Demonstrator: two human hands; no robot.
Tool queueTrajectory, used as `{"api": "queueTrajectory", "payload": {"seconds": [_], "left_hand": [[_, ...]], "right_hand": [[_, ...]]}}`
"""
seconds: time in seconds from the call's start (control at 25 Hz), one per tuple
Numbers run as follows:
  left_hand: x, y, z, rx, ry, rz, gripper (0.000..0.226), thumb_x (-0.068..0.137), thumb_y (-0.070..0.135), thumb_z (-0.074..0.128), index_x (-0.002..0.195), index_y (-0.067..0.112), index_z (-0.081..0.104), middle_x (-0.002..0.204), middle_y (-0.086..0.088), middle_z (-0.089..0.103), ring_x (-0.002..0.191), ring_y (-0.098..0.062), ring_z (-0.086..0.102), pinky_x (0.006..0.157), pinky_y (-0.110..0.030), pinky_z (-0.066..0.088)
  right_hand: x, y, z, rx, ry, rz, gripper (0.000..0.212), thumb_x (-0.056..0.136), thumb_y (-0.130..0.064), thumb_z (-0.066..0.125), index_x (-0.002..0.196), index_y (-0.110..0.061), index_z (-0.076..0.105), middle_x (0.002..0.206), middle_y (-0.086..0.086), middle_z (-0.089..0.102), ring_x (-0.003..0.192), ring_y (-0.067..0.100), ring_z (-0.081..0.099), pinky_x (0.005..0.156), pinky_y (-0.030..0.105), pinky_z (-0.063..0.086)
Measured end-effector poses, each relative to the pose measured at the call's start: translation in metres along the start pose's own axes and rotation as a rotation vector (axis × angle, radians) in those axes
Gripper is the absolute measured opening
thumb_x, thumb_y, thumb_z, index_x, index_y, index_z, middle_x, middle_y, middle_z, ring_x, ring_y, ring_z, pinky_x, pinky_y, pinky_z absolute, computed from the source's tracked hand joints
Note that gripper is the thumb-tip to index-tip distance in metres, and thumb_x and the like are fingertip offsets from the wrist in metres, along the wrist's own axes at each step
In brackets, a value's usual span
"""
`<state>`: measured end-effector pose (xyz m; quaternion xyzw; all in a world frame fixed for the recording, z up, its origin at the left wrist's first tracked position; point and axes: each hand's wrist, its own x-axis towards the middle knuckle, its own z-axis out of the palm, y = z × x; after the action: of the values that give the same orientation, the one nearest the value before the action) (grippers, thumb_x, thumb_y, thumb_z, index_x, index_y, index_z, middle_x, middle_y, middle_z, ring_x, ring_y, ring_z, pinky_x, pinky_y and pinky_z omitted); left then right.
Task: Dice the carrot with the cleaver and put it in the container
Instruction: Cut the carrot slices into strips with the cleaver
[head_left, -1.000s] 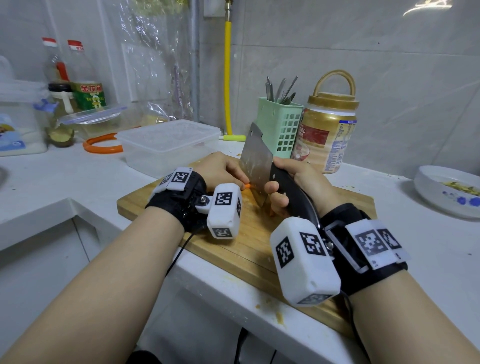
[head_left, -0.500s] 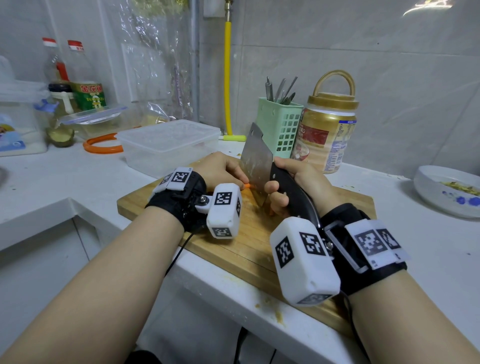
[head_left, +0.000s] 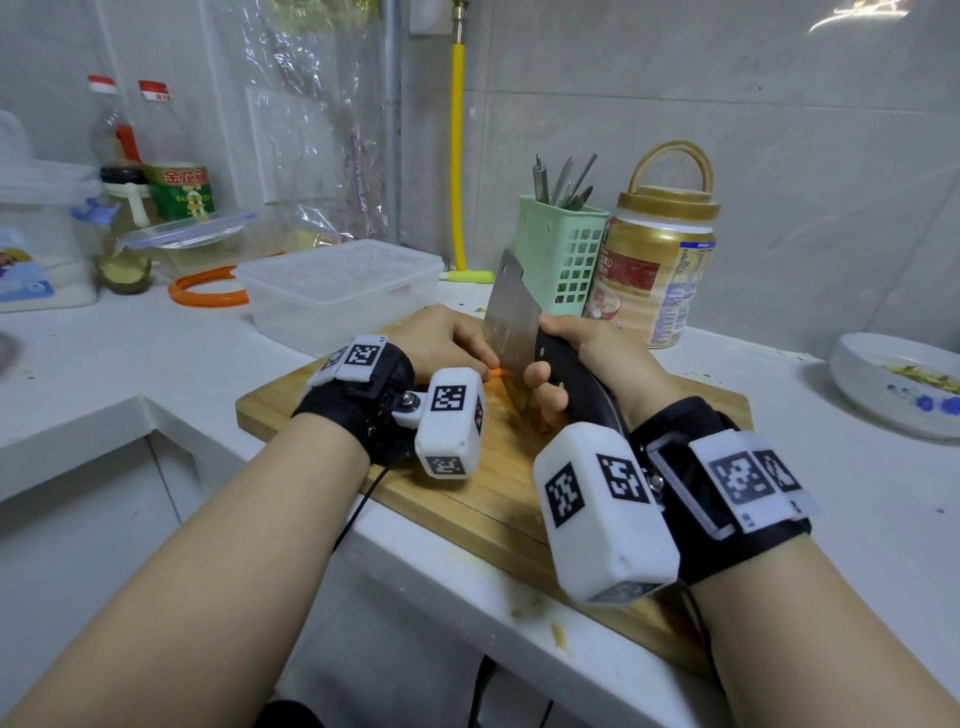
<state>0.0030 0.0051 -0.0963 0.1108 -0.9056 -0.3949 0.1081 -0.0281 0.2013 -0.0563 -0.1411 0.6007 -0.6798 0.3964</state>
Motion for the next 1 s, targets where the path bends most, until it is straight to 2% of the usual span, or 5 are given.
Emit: {"api": "queueTrajectory", "payload": {"seconds": [0.24,0.44,0.6,0.76,1.0], "left_hand": [[0.000,0.002,-0.001,0.016,-0.004,-0.005,0.013,0.065,0.027,0.080,0.071,0.038,0.076,0.070,0.011,0.071,0.083,-0.016,0.069,0.091,-0.048,0.054],[-0.002,0.004,0.000,0.015,0.037,0.017,0.015,0.074,0.016,0.083,0.067,0.027,0.075,0.065,0.014,0.070,0.075,-0.008,0.066,0.088,-0.041,0.056],[-0.002,0.006,0.000,0.006,0.029,0.017,0.017,0.074,0.016,0.083,0.068,0.030,0.076,0.072,0.016,0.073,0.079,-0.003,0.067,0.087,-0.033,0.054],[-0.001,0.006,0.000,0.023,0.020,0.002,0.027,0.075,0.017,0.081,0.065,0.041,0.076,0.078,0.013,0.074,0.090,-0.012,0.068,0.093,-0.040,0.053],[-0.003,0.006,-0.001,0.012,0.004,0.030,0.025,0.074,0.015,0.082,0.067,0.038,0.076,0.076,0.014,0.073,0.088,-0.013,0.068,0.094,-0.043,0.053]], "right_hand": [[0.007,-0.001,-0.003,0.013,-0.015,0.042,0.021,0.099,-0.029,0.046,0.109,-0.012,0.041,0.058,0.007,0.043,0.029,0.015,0.038,0.033,0.014,0.034],[0.006,0.001,-0.012,0.088,-0.059,0.045,0.019,0.100,-0.030,0.042,0.093,-0.013,0.042,0.056,0.004,0.042,0.030,0.012,0.037,0.038,0.013,0.030],[0.006,0.002,-0.017,0.115,-0.066,0.029,0.016,0.099,-0.031,0.043,0.100,-0.015,0.040,0.057,0.003,0.043,0.030,0.013,0.038,0.039,0.013,0.031],[0.007,0.004,-0.016,0.109,-0.062,-0.008,0.019,0.099,-0.031,0.045,0.105,-0.015,0.036,0.056,0.005,0.044,0.030,0.014,0.038,0.038,0.013,0.033],[0.006,0.004,-0.014,0.169,-0.053,-0.020,0.020,0.097,-0.031,0.050,0.105,-0.015,0.041,0.058,0.006,0.044,0.031,0.014,0.039,0.035,0.013,0.035]]}}
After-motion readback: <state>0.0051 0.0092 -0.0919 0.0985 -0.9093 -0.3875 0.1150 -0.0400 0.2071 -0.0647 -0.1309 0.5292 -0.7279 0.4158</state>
